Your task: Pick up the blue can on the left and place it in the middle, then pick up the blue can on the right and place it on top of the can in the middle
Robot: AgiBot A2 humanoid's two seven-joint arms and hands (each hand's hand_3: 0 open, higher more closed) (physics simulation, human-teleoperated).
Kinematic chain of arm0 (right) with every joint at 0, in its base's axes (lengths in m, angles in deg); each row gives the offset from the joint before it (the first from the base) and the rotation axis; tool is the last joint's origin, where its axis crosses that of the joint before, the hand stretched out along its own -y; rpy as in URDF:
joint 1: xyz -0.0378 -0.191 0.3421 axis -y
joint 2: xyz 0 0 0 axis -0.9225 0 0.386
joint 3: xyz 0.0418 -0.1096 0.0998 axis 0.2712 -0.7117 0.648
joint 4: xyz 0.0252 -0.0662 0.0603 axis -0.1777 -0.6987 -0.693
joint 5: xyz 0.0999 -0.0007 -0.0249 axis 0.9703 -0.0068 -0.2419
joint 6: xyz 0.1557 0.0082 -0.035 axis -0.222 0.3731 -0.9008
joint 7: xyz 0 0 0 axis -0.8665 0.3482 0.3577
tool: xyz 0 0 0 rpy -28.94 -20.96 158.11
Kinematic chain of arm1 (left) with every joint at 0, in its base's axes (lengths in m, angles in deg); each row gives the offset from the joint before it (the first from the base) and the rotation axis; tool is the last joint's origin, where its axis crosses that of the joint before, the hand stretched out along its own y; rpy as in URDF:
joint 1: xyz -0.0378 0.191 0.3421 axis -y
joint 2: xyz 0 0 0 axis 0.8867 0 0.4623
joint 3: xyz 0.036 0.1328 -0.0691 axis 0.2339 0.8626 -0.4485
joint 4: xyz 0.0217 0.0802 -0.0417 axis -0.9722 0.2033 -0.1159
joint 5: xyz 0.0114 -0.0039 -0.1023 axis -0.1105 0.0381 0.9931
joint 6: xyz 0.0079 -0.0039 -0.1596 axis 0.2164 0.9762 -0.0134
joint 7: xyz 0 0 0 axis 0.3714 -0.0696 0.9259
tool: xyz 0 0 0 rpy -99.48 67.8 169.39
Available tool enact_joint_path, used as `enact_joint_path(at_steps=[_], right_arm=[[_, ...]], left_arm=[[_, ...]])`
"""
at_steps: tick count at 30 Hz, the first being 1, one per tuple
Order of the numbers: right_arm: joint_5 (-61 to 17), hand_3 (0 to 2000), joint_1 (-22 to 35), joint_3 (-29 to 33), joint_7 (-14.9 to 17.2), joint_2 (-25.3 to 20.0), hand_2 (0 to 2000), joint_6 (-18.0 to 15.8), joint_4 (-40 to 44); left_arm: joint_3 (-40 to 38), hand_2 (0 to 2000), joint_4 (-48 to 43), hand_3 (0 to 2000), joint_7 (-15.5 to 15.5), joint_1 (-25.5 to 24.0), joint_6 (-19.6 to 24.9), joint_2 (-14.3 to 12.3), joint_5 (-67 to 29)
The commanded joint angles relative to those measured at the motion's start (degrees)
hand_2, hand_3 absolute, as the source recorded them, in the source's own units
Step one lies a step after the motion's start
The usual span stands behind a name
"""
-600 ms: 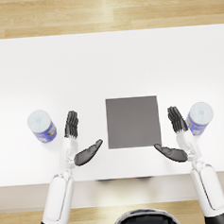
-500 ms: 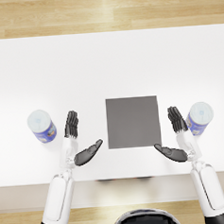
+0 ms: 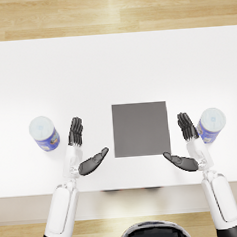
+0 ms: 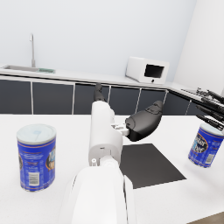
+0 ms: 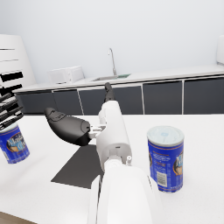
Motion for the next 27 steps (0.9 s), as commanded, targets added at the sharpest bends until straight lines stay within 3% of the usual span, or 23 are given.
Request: enact_joint_path(at_steps=[1, 3, 5, 9, 17, 21, 27], right_arm=[[0.0, 0, 0.0, 0.0, 0.0, 0.0, 0, 0.0, 0.0], [0.0, 0, 0.11, -1.71, 0.0, -0.06, 0, 0.0, 0.93], [0.0, 0, 1.39, -0.8, -2.81, -1.15, 0, 2.78, 0.08], [0.0, 0, 3.55, 4.58, -5.0, -2.64, 0, 4.94, -0.27], [-19.67, 0, 3.7, 14.59, -5.73, -3.42, 0, 5.66, -2.25], [-23.09, 0, 2.98, 17.76, -5.77, -3.74, 0, 5.7, -1.77], [-24.14, 0, 2.15, 18.32, -5.78, -4.27, 0, 5.71, 1.86]], left_arm=[[0.0, 0, 0.0, 0, 0.0, 0.0, 0.0, 0.0, 0.0], [1.72, 0, 0.93, 0, 0.0, 0.11, 0.0, -0.06, 0.0], [-1.29, 0, 0.36, 0, -2.8, 1.53, 2.81, -1.12, 0.0], [-7.17, 0, 2.02, 0, -4.98, 5.53, 4.99, -2.89, -2.51], [-20.81, 0, 1.35, 0, -5.71, 7.14, 5.72, -2.8, -22.95], [-26.1, 0, 3.71, 0, -5.75, 6.73, 5.76, -3.06, -27.74], [-26.8, 0, 9.22, 0, -5.76, 6.27, 5.78, -3.5, -29.2]])
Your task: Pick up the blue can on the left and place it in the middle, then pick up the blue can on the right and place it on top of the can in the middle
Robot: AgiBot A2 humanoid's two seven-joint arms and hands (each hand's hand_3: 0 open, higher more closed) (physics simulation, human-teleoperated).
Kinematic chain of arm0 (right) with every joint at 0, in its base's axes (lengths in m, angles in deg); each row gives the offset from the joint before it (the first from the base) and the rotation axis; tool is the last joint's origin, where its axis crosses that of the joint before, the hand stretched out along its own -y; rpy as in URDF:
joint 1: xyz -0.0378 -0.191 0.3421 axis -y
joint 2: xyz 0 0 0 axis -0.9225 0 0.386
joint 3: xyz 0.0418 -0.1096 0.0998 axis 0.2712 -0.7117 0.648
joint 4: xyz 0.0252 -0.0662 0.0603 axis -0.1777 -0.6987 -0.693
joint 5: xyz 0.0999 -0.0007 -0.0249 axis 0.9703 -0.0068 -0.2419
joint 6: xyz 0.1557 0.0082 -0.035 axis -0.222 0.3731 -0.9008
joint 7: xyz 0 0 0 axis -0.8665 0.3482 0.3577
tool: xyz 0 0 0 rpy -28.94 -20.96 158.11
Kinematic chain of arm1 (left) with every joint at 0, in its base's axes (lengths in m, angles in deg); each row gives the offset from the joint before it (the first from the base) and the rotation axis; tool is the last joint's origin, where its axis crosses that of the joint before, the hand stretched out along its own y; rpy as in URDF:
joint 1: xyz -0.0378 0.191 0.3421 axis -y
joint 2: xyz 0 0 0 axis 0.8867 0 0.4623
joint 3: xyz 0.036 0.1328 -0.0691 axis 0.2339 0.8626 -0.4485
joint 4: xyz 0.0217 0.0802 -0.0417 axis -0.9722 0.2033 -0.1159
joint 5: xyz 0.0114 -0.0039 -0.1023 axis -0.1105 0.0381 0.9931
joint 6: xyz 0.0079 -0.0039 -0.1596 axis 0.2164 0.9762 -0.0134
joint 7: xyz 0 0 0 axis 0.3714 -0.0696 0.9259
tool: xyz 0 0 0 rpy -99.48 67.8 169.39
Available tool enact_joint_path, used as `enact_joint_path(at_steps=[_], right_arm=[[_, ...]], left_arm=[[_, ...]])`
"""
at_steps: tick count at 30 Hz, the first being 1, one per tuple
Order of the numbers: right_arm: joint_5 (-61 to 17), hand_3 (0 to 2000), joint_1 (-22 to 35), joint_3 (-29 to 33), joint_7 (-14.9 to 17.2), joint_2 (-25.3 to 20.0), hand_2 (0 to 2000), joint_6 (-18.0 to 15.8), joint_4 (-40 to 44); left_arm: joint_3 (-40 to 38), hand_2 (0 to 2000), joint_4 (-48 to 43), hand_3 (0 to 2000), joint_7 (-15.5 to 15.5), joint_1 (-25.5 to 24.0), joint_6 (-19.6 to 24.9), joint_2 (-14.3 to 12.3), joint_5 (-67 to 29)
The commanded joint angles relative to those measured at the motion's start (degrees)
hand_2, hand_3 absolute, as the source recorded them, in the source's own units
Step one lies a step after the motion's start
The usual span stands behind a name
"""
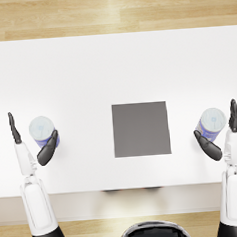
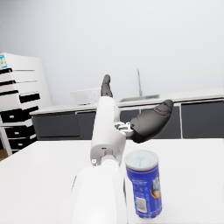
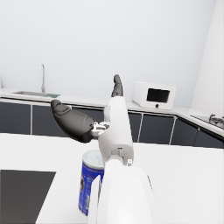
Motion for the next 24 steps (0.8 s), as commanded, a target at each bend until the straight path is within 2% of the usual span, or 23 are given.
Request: enact_joint_path(at_steps=[1, 11, 16, 24], right_arm=[[-0.05, 0, 0.32, 0.26, 0.0, -0.06, 0, 0.0, 2.82], [-0.16, 0, 0.89, -0.12, 0.0, -0.94, 0, 0.0, 14.79], [-0.16, 0, 1.17, -0.57, 0.0, -1.42, 0, 0.0, 21.53], [-0.16, 0, 1.91, -0.32, 0.0, -2.19, 0, 0.0, 27.62]], left_arm=[[-0.83, 0, 3.83, 0, 0.0, 0.22, 0.0, -0.01, -0.07], [1.33, 0, 15.57, 0, 0.0, -0.09, 0.0, -0.84, -0.22], [2.9, 0, 22.94, 0, 0.0, 1.46, 0.0, -1.14, -0.23], [4.99, 0, 30.48, 0, 0.0, 3.53, 0.0, -1.79, -0.23]])
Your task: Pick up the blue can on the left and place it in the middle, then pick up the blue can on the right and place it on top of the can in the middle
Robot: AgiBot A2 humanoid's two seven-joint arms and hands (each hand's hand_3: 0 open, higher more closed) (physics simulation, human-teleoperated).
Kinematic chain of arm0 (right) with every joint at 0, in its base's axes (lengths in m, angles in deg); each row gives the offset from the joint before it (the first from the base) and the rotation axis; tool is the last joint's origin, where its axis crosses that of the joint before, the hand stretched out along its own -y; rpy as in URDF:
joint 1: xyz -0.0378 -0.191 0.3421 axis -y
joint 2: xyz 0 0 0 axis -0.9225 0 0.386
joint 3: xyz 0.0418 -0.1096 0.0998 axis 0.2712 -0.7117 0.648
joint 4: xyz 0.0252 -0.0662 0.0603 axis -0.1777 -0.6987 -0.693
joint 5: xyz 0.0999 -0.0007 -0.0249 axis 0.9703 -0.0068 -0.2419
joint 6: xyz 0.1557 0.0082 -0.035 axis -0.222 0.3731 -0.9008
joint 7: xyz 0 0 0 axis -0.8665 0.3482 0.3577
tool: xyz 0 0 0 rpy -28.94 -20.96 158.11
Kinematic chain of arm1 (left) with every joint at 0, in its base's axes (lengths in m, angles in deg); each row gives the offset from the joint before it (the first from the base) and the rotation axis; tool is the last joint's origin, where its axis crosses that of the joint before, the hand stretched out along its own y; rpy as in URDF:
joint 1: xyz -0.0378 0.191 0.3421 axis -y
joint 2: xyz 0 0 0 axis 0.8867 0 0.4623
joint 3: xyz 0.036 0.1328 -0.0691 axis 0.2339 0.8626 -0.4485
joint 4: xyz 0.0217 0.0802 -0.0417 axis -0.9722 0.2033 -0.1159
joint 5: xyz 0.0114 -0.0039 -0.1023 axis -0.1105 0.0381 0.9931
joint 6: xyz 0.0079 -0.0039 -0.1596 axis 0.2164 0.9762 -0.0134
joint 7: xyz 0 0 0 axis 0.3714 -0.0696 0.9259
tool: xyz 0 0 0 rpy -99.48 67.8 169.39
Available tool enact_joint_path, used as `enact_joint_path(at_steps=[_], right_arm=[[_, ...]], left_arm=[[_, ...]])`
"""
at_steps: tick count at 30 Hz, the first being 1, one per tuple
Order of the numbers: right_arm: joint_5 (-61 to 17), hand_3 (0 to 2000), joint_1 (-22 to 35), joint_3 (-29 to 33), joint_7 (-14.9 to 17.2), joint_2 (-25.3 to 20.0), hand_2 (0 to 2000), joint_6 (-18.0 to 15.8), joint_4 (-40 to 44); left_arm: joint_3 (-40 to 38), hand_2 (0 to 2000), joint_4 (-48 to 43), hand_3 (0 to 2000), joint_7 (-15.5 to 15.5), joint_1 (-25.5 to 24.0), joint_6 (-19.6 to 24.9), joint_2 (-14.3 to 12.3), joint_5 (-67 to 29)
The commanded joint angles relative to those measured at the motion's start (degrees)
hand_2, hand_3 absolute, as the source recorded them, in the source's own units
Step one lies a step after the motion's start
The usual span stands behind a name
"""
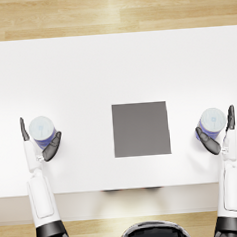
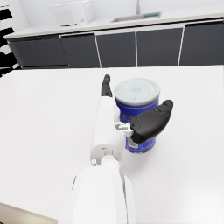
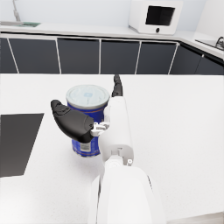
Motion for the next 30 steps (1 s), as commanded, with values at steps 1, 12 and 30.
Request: enact_joint_path(at_steps=[1, 12, 30], right_arm=[[0.0, 0, 1.55, 0.24, 0.0, -0.09, 0, 0.0, 3.21], [0.01, 0, 5.59, -1.51, 0.0, -1.21, 0, 0.0, 12.54], [-0.02, 1520, 5.94, -3.95, -0.68, -2.6, 2000, -8.33, -5.6]], left_arm=[[0.99, 0, 4.23, 0, 0.0, 2.07, 0.0, 0.01, 0.0], [1.08, 0, 15.56, 0, -0.01, 7.26, -0.05, -0.59, -0.01], [11.18, 2000, -10.57, 1520, -0.41, 2.99, 3.3, -1.87, -0.02]])
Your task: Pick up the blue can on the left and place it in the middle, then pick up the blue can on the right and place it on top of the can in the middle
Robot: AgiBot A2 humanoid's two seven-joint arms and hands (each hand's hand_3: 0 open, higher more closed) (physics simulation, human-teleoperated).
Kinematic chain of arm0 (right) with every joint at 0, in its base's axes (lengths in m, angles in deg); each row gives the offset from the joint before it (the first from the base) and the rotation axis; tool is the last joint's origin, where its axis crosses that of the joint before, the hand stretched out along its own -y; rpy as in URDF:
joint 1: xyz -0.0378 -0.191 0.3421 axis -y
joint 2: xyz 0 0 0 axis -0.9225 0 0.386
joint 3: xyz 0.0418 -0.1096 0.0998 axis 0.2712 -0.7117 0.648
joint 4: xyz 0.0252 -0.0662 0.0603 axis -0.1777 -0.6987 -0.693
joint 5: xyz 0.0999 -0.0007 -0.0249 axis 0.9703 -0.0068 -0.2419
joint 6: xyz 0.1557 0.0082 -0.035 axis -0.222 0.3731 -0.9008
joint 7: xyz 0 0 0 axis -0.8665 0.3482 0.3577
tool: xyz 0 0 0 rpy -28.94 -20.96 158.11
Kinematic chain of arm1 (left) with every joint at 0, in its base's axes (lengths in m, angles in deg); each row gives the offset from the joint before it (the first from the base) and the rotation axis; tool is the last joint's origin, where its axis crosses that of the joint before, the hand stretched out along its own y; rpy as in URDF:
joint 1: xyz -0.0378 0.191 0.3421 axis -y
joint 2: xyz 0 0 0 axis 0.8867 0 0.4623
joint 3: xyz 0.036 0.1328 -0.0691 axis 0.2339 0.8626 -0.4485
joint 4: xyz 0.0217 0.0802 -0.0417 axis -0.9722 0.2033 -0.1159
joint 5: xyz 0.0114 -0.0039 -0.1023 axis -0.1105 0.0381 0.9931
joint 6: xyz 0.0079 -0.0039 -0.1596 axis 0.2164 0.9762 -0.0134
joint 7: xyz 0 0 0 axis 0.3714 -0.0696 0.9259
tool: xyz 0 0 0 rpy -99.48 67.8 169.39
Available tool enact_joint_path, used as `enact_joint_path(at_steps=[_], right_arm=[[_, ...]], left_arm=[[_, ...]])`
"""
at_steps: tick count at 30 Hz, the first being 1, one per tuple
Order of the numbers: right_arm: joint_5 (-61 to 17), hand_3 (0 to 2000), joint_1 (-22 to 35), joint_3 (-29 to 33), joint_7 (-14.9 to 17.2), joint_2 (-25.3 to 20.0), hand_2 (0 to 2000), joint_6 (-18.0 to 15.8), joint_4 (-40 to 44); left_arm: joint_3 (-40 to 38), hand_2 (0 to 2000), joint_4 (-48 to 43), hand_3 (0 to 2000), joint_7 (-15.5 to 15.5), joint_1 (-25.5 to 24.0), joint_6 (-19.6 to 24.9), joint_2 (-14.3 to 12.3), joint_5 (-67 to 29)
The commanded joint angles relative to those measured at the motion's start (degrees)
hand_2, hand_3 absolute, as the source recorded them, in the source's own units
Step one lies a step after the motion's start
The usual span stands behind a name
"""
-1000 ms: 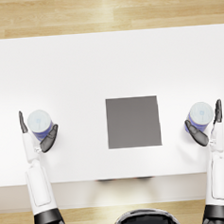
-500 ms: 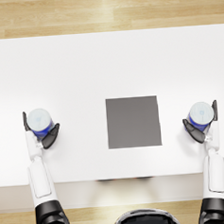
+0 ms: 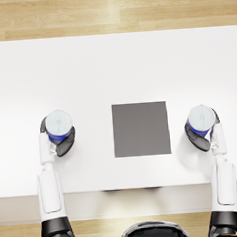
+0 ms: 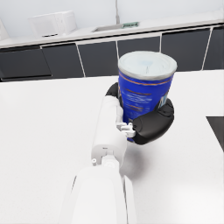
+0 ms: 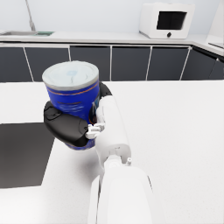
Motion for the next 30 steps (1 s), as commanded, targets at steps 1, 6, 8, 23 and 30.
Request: enact_joint_path(at_steps=[1, 6, 8, 23, 30], right_arm=[[0.0, 1520, 2.16, -4.59, -0.06, -0.27, 2000, -0.26, -14.91], [0.01, 1520, 3.16, -4.48, -0.23, -0.87, 2000, -0.28, -15.05], [0.01, 1520, 3.56, -4.87, -0.19, -1.11, 2000, -0.43, -16.57], [0.01, 1520, 8.28, -8.47, -0.1, -3.3, 2000, -0.41, -20.11], [0.01, 1520, 10.25, -11.1, -0.09, -4.59, 2000, -0.56, -21.16]], left_arm=[[16.62, 2000, -11.09, 1520, 0.04, 3.95, 0.07, -1.74, 0.0], [20.56, 2000, -10.24, 1520, 0.07, 6.07, 0.13, -3.88, 4.99], [22.11, 2000, -9.92, 1520, 0.08, 6.87, 0.11, -4.6, 10.06], [34.44, 2000, 12.99, 1520, -14.22, 14.94, 3.34, -12.21, 18.99], [36.45, 2000, 22.58, 1520, -19.31, 16.46, 3.9, -13.39, 19.01]])
